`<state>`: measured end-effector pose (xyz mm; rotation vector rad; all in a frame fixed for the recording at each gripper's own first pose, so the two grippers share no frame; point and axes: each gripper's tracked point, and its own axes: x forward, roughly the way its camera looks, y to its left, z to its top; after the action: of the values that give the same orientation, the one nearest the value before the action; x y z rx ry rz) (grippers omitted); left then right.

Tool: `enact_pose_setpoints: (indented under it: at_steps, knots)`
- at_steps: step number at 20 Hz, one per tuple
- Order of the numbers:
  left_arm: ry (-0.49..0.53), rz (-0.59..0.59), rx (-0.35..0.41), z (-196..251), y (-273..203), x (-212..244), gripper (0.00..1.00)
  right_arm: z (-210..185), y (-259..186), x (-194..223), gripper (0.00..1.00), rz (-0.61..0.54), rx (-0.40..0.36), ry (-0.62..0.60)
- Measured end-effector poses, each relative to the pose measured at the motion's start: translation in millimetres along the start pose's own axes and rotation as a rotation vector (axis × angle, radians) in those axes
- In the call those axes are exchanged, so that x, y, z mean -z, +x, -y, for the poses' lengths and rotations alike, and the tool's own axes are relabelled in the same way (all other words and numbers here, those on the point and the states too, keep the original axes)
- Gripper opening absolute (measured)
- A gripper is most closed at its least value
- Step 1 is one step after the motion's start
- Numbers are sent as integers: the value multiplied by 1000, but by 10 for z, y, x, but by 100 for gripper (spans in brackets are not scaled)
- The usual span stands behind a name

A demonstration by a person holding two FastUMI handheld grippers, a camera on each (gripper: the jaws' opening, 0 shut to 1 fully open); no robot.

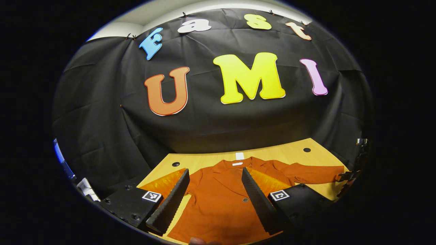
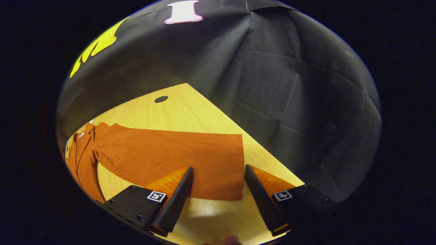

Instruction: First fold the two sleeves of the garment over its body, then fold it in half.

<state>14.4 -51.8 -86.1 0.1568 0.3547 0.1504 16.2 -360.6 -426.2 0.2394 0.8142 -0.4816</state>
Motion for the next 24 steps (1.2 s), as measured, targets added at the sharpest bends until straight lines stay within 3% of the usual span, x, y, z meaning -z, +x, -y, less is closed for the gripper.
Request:
enact_pose_setpoints:
  at_steps: [1, 5, 6, 7, 9, 14, 19, 24]
  knots:
    - [-6, -4, -5, -35, 0, 16, 99, 1, 18, -19, 95, 5, -6, 2]
    - [-30, -24, -11, -134, 30, 99, 99, 143, 7, -36, 53, 11, -35, 17]
    - [-33, -24, -11, -157, 40, 105, 100, 134, 31, -51, 35, 12, -51, 33]
    - [-33, -24, -11, -177, 55, 104, 100, 138, 34, -78, 31, 22, -56, 30]
    - [-30, -24, -11, -227, 66, 106, 100, 152, 44, -80, 5, 19, -50, 32]
    - [-15, -10, 1, -344, 79, 108, 99, 50, 1, -165, 0, -8, -60, -14]
    - [-34, 5, 1, -506, 128, 97, 99, -157, -313, -650, 0, 86, -82, -35]
    - [-90, 16, -2, -720, 194, 184, 100, -676, -682, -1263, 1, 185, -141, -95]
